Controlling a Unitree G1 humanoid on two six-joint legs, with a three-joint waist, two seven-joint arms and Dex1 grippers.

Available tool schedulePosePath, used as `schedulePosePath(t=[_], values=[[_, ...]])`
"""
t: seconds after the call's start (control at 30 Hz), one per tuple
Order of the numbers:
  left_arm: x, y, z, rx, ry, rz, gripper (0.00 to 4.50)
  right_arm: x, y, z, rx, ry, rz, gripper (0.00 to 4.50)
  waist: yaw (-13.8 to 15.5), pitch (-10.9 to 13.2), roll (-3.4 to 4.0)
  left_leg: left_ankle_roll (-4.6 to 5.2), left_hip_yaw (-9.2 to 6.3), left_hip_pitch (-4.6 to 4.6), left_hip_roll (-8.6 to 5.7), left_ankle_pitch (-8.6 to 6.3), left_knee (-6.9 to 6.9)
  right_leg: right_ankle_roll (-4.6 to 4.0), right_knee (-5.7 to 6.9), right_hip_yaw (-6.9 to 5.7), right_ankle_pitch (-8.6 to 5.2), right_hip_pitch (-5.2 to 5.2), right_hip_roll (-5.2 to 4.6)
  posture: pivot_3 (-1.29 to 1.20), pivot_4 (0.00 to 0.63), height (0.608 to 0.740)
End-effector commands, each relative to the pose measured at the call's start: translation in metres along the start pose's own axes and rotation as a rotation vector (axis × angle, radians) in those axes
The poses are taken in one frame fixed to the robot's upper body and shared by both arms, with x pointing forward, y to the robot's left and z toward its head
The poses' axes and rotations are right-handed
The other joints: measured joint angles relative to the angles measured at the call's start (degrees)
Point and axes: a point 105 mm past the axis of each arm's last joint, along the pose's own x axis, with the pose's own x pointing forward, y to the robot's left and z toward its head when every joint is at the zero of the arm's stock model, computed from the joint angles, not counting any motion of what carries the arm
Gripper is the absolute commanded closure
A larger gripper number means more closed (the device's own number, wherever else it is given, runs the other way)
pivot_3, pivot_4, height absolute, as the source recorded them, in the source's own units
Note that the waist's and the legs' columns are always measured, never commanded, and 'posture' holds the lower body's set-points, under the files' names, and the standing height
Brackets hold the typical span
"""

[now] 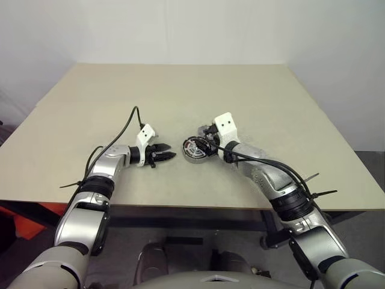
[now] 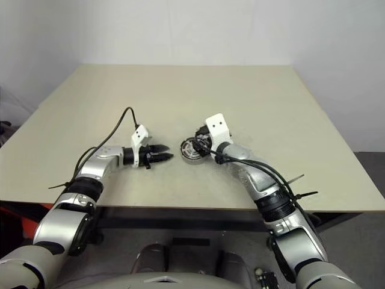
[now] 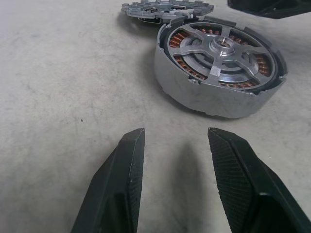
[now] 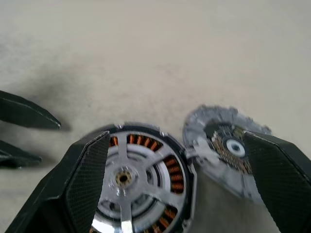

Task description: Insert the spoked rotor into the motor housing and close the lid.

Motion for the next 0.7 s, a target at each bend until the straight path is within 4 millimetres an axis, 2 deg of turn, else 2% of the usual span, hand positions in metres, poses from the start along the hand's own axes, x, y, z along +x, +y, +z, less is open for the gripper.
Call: schedulePosePath(t=[0.03, 0.1, 0.17, 0.23, 0.33, 0.37, 0.5, 0.7], values=[[-0.005, 0.004, 0.011, 0.039, -0.028, 0.021, 2.30, -0.001, -0.001, 0.026, -0.034, -0.095, -0.001, 0.03, -0.1, 0.0, 0.00, 0.01, 0.00, 0.00, 0.00, 0.00, 0.00, -0.01, 0.00, 0.00, 0.00, 0.00, 0.00, 0.00, 0.000, 0.740], [-0.005, 0.004, 0.011, 0.037, -0.026, 0.028, 2.30, -0.001, 0.000, 0.024, -0.028, -0.090, 0.001, 0.03, -0.1, 0.0, 0.00, 0.01, 0.00, 0.01, 0.01, 0.00, 0.02, -0.02, 0.01, 0.00, 0.01, 0.00, 0.00, 0.00, 0.000, 0.740], [-0.005, 0.006, 0.010, 0.036, -0.023, 0.039, 2.30, -0.001, 0.004, 0.013, 0.006, -0.057, 0.012, 0.03, -0.1, 0.0, 0.00, 0.01, 0.00, 0.02, 0.01, 0.00, 0.05, -0.02, 0.04, 0.00, 0.01, 0.01, 0.00, 0.00, 0.000, 0.740], [-0.005, 0.007, 0.010, 0.035, -0.022, 0.045, 2.30, -0.001, 0.011, -0.002, 0.061, -0.016, 0.035, 0.03, -0.1, 0.0, -0.01, 0.02, -0.01, 0.08, 0.01, -0.01, 0.06, -0.02, 0.05, 0.00, 0.01, 0.07, 0.00, 0.00, 0.000, 0.740], [-0.003, 0.007, 0.011, 0.035, -0.023, 0.049, 2.30, 0.002, 0.015, -0.037, 0.114, 0.076, 0.030, 0.03, -0.1, 0.0, -0.03, 0.03, -0.02, 0.09, 0.01, -0.02, 0.06, -0.03, 0.05, 0.00, 0.01, 0.10, 0.00, 0.00, 0.000, 0.740], [-0.002, 0.007, 0.011, 0.036, -0.023, 0.050, 2.30, 0.003, 0.015, -0.044, 0.114, 0.096, 0.024, 0.20, -0.1, 0.0, -0.02, 0.03, -0.02, 0.10, 0.01, -0.02, 0.06, -0.03, 0.04, 0.00, 0.01, 0.10, 0.00, 0.00, 0.000, 0.740], [-0.001, 0.008, 0.012, 0.036, -0.024, 0.061, 2.30, 0.004, 0.009, -0.047, 0.142, 0.092, -0.003, 1.32, -0.2, -0.1, -0.13, 0.04, -0.01, 0.32, 0.03, -0.02, 0.07, -0.01, 0.09, 0.01, -0.01, 0.25, 0.00, 0.00, 0.000, 0.740], [-0.002, 0.010, 0.011, 0.035, -0.020, 0.078, 2.30, 0.002, -0.002, -0.021, 0.122, 0.008, -0.019, 3.43, 0.1, -0.1, -0.13, 0.10, -0.03, 0.35, 0.02, -0.05, 0.08, 0.13, 0.11, 0.01, -0.09, 0.33, -0.01, 0.00, 0.000, 0.740]])
